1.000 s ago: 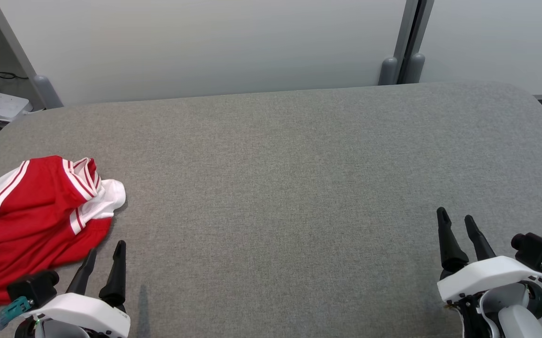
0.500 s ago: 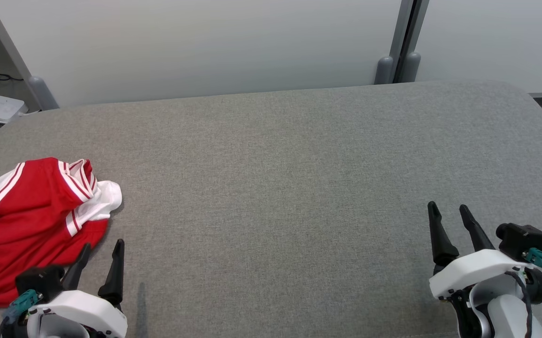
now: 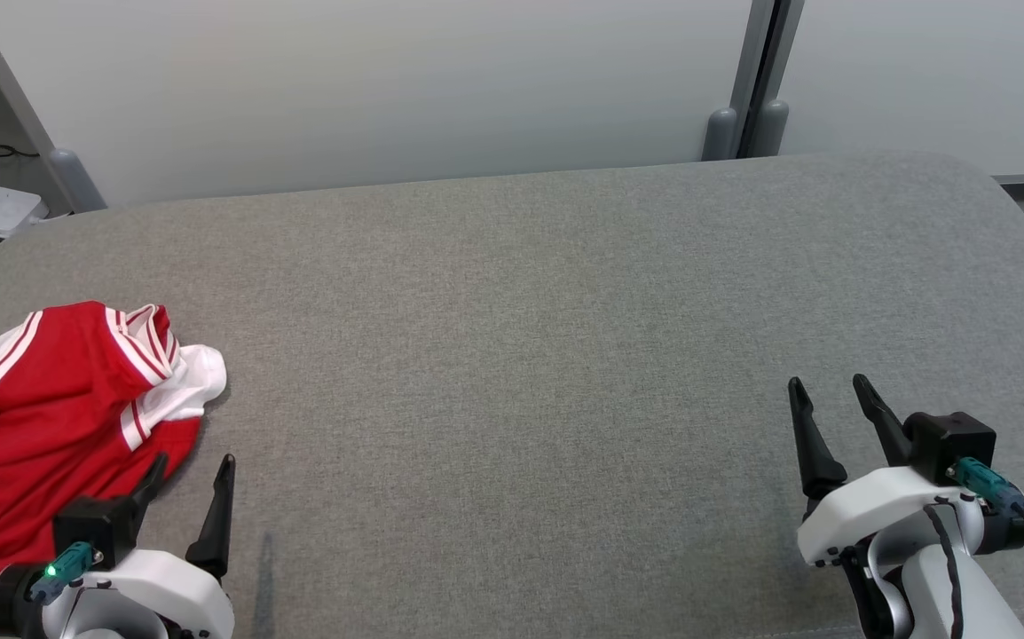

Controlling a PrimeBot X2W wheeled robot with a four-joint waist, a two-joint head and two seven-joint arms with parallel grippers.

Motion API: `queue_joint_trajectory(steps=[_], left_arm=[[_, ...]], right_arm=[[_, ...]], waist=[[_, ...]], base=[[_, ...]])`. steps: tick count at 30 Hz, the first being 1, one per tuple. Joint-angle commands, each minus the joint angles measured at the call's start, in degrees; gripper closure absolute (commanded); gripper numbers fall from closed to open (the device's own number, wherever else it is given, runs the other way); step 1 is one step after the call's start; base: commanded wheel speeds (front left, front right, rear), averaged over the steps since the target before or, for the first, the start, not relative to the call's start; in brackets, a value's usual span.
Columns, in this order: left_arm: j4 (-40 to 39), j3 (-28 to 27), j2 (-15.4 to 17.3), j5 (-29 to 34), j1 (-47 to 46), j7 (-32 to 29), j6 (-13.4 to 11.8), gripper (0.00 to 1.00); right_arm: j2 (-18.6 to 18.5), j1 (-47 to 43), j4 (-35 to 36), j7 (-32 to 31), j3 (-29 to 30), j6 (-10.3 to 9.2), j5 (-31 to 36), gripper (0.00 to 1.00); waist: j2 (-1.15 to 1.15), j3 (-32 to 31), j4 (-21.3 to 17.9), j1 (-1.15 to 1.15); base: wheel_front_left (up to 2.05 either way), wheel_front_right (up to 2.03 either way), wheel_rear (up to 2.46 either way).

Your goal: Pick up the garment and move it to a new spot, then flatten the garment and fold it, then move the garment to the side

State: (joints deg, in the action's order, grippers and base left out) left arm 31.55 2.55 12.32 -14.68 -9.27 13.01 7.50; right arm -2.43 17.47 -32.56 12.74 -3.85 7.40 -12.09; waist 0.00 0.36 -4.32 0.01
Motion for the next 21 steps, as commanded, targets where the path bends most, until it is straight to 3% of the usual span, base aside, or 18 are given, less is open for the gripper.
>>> queue_joint_trajectory(steps=[1, 7, 16, 21], left_arm=[[-0.8, -2.3, 2.1, 2.4, -3.6, 1.0, 0.0, 0.00], [0.4, -2.7, 2.4, 6.5, -4.1, 2.0, 0.0, 0.00], [1.4, -4.4, 1.8, 7.0, -3.8, 2.0, 0.0, 0.00], [1.9, -5.2, 1.6, 6.9, -3.8, 2.0, 0.0, 0.00]], right_arm=[[-0.4, 2.5, 0.7, 1.3, -1.4, 0.09, 2.3, 0.00], [-0.4, 3.2, -0.1, 2.3, -1.7, 0.09, 6.5, 0.00], [-0.4, 3.1, -0.3, 2.3, -1.7, 0.09, 6.6, 0.00], [-0.4, 3.0, 0.0, 2.3, -2.5, 0.09, 6.5, 0.00]], waist=[[0.00, 0.0, 0.0, 0.00], [0.00, -0.1, -0.1, 0.00], [0.00, -0.2, 0.8, 0.00], [0.00, -0.4, 3.2, 0.00]], base=[[0.00, 0.00, 0.00], [0.00, 0.00, 0.00], [0.00, 0.00, 0.00], [0.00, 0.00, 0.00]])
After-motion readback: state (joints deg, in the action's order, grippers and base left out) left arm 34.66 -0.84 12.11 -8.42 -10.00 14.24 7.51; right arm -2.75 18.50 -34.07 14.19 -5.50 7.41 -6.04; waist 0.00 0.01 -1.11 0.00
